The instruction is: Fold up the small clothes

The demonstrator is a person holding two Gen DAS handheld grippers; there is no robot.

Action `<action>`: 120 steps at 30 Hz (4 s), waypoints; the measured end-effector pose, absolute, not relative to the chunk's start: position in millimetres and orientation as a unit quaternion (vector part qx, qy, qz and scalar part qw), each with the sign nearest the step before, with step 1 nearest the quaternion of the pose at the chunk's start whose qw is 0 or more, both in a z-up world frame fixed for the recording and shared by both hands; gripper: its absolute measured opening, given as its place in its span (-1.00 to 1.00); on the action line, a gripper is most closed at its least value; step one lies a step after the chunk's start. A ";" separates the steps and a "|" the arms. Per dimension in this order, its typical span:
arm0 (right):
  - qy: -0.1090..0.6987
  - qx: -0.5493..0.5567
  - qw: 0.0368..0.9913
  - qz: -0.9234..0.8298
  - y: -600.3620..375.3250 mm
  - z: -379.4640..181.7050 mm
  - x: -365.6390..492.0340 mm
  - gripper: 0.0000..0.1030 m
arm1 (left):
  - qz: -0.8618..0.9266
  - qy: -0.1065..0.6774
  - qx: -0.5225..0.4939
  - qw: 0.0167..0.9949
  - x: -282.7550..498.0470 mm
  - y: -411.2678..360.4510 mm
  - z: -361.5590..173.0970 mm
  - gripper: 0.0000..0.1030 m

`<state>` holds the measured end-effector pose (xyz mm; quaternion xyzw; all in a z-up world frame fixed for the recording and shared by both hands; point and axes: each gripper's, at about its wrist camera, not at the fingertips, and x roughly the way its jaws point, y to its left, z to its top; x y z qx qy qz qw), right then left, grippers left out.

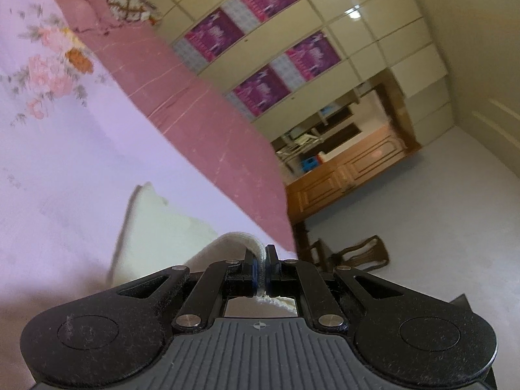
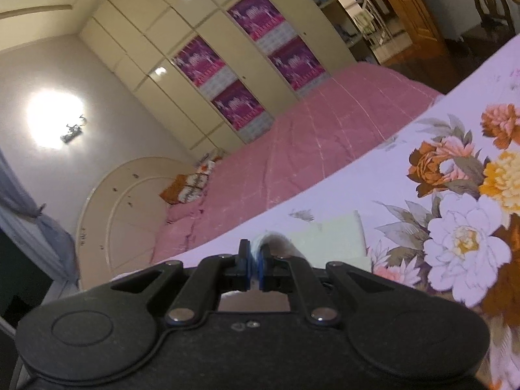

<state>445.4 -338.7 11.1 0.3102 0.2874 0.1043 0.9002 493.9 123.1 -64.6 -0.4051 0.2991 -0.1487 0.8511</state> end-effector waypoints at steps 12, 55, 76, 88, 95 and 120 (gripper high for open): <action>0.343 0.332 0.876 0.064 -333.0 -73.2 539.7 -0.90 | -0.127 0.360 -0.372 0.846 595.2 115.4 -138.3 -0.91; 0.323 0.144 0.935 0.022 -309.6 -97.5 561.0 -0.93 | -0.114 0.291 -0.129 0.941 617.3 88.7 -99.1 -0.93; 0.328 0.028 0.938 0.105 -202.5 -103.1 548.5 -0.40 | -0.158 0.304 -0.035 0.939 583.3 -27.8 -80.2 0.59; 0.326 0.056 0.944 -0.006 -277.4 -116.2 547.1 -0.22 | -0.082 0.309 -0.010 0.948 578.6 24.9 -90.7 0.60; 0.300 0.038 0.952 0.040 -235.4 -96.7 519.5 -0.11 | -0.109 0.297 -0.006 0.949 550.9 -7.4 -78.6 0.60; 0.302 -0.010 0.950 0.076 -194.8 -105.5 447.2 -0.14 | -0.091 0.326 0.025 0.941 481.9 -49.0 -80.0 0.60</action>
